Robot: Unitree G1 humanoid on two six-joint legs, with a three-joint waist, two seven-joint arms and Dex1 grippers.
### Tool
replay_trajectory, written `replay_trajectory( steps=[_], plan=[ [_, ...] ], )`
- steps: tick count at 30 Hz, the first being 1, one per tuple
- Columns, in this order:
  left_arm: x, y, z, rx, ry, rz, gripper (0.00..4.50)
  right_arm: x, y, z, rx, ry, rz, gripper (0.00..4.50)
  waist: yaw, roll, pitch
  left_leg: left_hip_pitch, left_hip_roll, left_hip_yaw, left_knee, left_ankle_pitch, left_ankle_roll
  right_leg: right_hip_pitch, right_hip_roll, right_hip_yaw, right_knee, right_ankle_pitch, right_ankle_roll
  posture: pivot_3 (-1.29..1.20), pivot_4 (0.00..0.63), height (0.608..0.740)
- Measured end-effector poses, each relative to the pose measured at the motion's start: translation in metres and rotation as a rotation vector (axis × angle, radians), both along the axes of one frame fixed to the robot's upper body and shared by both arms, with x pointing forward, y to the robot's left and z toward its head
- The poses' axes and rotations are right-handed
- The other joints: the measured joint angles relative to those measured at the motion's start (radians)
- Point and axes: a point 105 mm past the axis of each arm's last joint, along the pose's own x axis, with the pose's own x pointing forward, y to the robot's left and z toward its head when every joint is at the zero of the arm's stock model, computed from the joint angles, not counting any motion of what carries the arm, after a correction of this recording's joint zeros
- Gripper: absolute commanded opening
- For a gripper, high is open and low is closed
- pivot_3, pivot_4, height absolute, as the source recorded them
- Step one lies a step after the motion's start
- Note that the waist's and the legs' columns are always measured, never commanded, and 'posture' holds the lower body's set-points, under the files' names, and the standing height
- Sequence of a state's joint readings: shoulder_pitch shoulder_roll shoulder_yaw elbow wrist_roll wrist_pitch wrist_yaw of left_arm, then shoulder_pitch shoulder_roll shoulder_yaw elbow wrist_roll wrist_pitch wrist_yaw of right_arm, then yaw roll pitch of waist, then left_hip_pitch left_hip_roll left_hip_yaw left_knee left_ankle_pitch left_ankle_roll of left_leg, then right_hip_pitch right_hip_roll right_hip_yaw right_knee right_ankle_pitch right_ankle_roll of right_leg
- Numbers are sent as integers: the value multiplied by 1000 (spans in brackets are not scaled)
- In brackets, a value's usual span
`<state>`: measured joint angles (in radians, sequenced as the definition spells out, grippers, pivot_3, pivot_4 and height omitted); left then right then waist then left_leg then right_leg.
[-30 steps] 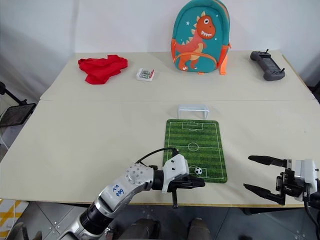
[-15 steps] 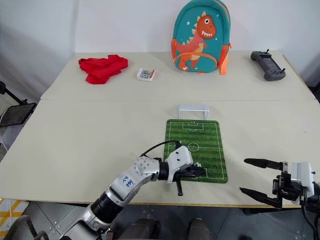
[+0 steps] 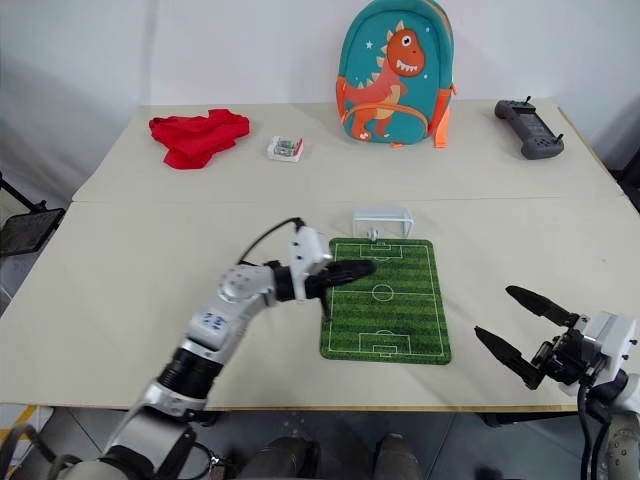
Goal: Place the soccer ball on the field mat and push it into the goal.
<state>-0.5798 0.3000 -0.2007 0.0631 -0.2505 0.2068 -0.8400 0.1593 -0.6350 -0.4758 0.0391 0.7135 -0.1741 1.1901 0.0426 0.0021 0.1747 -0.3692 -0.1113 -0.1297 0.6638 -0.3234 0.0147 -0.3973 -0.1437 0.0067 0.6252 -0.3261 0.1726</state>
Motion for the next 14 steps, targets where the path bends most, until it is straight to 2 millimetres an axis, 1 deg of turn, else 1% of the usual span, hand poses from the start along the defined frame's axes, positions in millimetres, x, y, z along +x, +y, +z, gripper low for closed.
replay_trajectory(
  steps=[1,2,4,5,6,7,10,12,13,14],
  plan=[
    [2,16,4,5,-6,15,27,1,0,0,11,-6,-8,4500,-4,0,0,0,0,0,0,0,0,0,0,0,1,0,0,0,150,740],
    [4,40,9,18,-14,38,27,4,0,1,23,-17,-17,4500,-8,0,0,0,0,-1,0,0,0,0,0,0,1,0,0,0,150,740],
    [4,64,15,23,-23,65,27,8,1,4,28,-31,-23,4500,-14,1,-1,0,0,-1,0,0,0,0,0,0,1,0,0,0,150,740],
    [2,78,14,33,-22,81,27,10,1,7,31,-47,-23,4500,-18,1,-1,0,0,-1,-1,0,0,0,0,-1,0,0,0,0,150,740],
    [0,98,9,53,-12,114,27,13,0,9,31,-62,-27,4500,-20,1,-1,1,0,-1,-1,0,0,0,0,-1,0,0,0,0,150,740],
    [-2,111,6,63,-9,143,27,13,-2,8,32,-61,-38,4500,-21,1,-1,1,0,-2,-2,0,0,0,0,-1,1,0,0,0,150,740],
    [-11,139,-1,66,-4,206,27,16,-5,3,40,-51,-51,4500,-19,1,-1,1,1,-2,-2,0,-1,0,0,-1,0,0,0,0,150,740],
    [-17,152,-8,68,19,240,27,19,-4,4,40,-58,-49,4500,-19,1,-1,0,1,-2,-2,0,-1,0,0,-1,0,0,-1,0,150,740],
    [-24,165,-15,63,36,312,27,21,-3,6,32,-76,-42,4500,-20,1,-1,1,1,-2,-2,-1,-1,0,0,-1,0,0,-1,0,150,740],
    [-29,173,-20,58,45,366,27,22,-4,6,29,-80,-44,4500,-22,1,-1,1,1,-2,-2,-1,0,0,0,0,0,0,-1,0,150,740]
  ],
)
